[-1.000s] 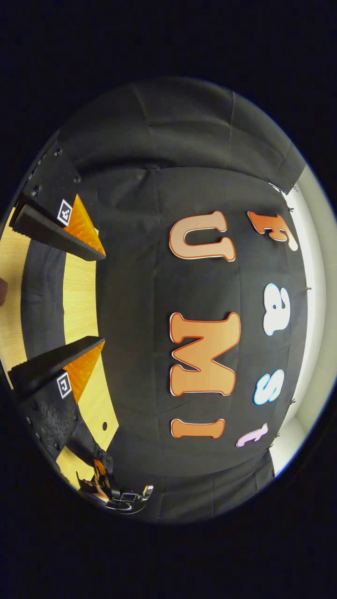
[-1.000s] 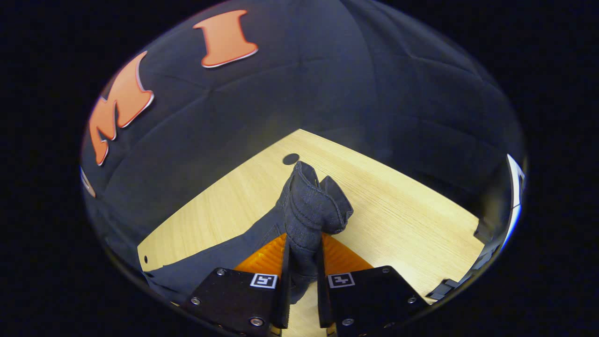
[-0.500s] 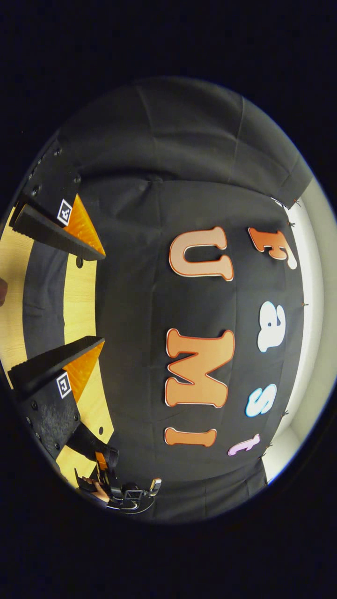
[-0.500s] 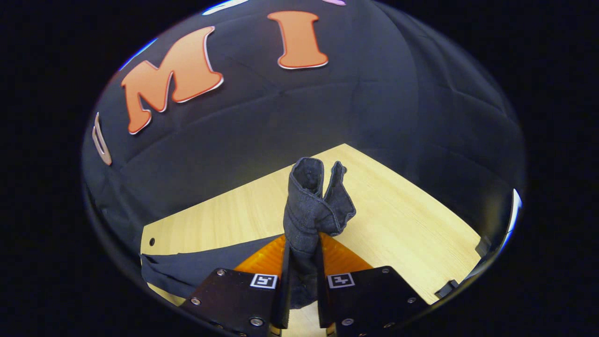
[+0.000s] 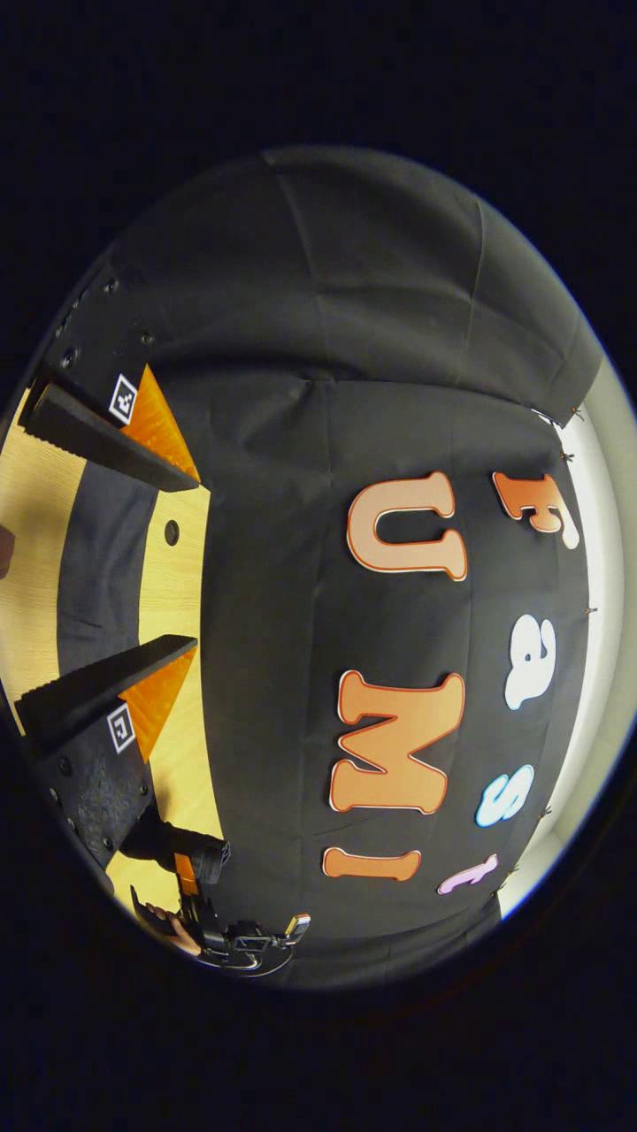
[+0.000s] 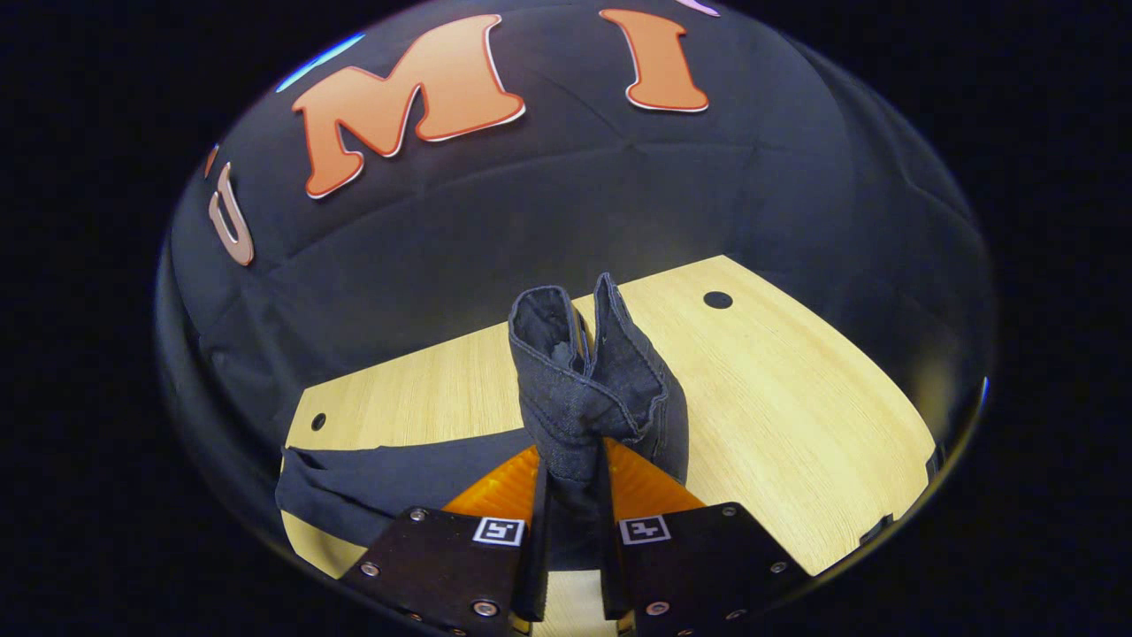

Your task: Grasp the waist and the cuffs of the jeans and fold them to make the two legs overlap; first hold the waist and fold one-third of the jeans toward the cuffs, then hold the cuffs and fold the remaining one-third in the same direction to finish folding.

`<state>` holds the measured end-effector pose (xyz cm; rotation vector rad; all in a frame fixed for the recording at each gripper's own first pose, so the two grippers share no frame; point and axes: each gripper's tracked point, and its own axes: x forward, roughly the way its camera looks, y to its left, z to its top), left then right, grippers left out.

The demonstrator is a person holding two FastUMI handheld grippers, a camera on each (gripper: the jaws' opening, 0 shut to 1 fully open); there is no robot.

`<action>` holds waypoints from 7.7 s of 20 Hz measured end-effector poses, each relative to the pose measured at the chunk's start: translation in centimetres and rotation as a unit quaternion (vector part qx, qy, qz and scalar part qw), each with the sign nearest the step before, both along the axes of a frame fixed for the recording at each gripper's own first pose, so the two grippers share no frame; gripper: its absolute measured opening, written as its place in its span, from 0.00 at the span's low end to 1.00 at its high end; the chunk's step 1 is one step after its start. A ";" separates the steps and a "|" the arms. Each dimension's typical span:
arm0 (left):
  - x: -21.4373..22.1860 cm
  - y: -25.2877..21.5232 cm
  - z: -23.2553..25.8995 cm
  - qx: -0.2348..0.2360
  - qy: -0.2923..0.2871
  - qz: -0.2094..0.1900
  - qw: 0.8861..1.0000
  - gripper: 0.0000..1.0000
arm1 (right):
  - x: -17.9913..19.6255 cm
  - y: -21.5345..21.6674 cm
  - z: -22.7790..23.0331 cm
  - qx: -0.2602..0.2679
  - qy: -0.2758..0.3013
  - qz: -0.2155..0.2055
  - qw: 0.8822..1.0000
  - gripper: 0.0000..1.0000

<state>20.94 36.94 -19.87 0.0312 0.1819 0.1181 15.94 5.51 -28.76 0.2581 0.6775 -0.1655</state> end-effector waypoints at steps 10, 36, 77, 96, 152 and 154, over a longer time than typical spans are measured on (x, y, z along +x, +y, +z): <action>0.1 2.5 -0.8 0.000 0.012 0.030 0.999 0.98 | -0.9 6.3 -1.6 -0.071 0.013 0.096 0.993 0.25; 2.4 11.0 -19.0 -0.235 0.343 0.116 0.902 0.98 | -6.5 5.8 5.6 -0.032 -0.050 0.080 0.995 0.93; 10.5 12.9 -28.5 -0.216 0.402 0.148 0.877 0.04 | -13.0 -2.8 10.2 -0.066 -0.102 0.015 0.992 0.95; 7.6 11.4 -7.4 -0.196 0.212 0.001 0.958 0.05 | -8.9 -1.3 10.3 -0.061 -0.112 0.085 0.988 0.95; 1.3 -26.4 -7.7 -0.025 0.212 -0.271 0.938 0.90 | -6.7 -12.5 10.5 -0.072 -0.142 0.112 0.981 0.95; 1.2 -24.3 -4.6 -0.021 0.159 -0.247 0.956 0.88 | -6.2 -11.2 12.1 -0.087 -0.166 0.121 0.975 0.95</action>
